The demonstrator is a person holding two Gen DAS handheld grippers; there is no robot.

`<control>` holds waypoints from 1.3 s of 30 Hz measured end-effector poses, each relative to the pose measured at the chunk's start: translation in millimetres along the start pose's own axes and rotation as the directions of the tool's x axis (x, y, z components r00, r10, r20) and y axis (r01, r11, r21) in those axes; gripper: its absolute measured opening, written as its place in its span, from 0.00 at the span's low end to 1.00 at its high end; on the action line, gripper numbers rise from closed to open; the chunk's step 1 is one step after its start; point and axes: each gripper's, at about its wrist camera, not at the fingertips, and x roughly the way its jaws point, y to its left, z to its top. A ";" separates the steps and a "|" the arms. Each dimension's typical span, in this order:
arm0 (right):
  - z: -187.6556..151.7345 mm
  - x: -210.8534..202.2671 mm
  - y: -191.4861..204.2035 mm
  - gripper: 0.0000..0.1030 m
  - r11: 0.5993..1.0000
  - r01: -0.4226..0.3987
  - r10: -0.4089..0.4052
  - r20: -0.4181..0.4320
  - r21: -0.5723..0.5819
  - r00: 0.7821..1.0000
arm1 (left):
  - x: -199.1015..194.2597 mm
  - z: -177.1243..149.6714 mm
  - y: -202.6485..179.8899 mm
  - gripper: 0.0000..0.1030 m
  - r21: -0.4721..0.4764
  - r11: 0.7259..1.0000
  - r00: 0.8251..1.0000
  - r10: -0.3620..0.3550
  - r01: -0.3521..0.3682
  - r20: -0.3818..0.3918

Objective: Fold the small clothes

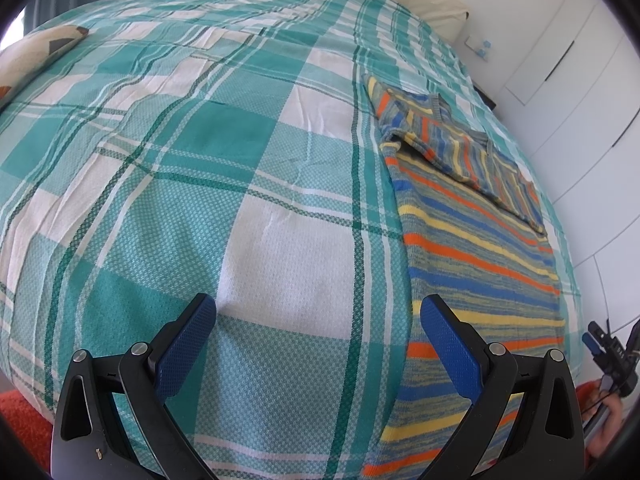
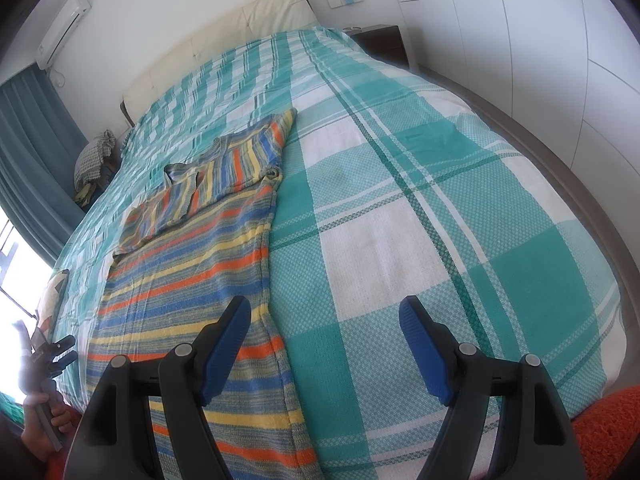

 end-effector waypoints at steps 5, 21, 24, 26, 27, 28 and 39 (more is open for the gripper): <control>0.1 0.0 -0.2 0.74 1.000 0.000 0.000 0.000 -0.001 1.000 | -0.7 0.2 0.3 0.99 -0.002 1.000 1.000 -0.001 0.001 0.003; 0.7 -0.7 -0.2 0.74 1.000 0.000 0.000 0.000 -0.001 1.000 | -2.3 1.4 2.1 0.99 -0.003 1.000 1.000 -0.003 0.003 0.004; 0.8 -0.7 0.0 0.74 1.000 0.000 0.000 0.001 0.000 1.000 | -2.5 1.2 2.0 0.99 -0.002 1.000 1.000 -0.004 0.004 0.004; 0.6 -0.8 -0.3 0.74 1.000 0.000 0.000 0.000 0.000 1.000 | -2.3 1.2 2.2 0.99 -0.002 1.000 1.000 -0.003 0.003 0.004; 0.8 -0.7 -0.1 0.74 1.000 -0.001 0.001 0.000 0.000 1.000 | -2.4 1.2 2.1 0.99 -0.002 1.000 1.000 -0.004 0.004 0.004; 0.9 -0.7 0.0 0.74 1.000 -0.001 0.001 0.000 0.000 1.000 | -2.5 1.2 2.1 0.99 -0.002 1.000 1.000 -0.004 0.004 0.004; 0.6 -0.8 -0.3 0.74 1.000 -0.001 0.001 0.001 -0.001 1.000 | -2.8 1.5 2.6 0.99 -0.002 1.000 1.000 -0.004 0.004 0.003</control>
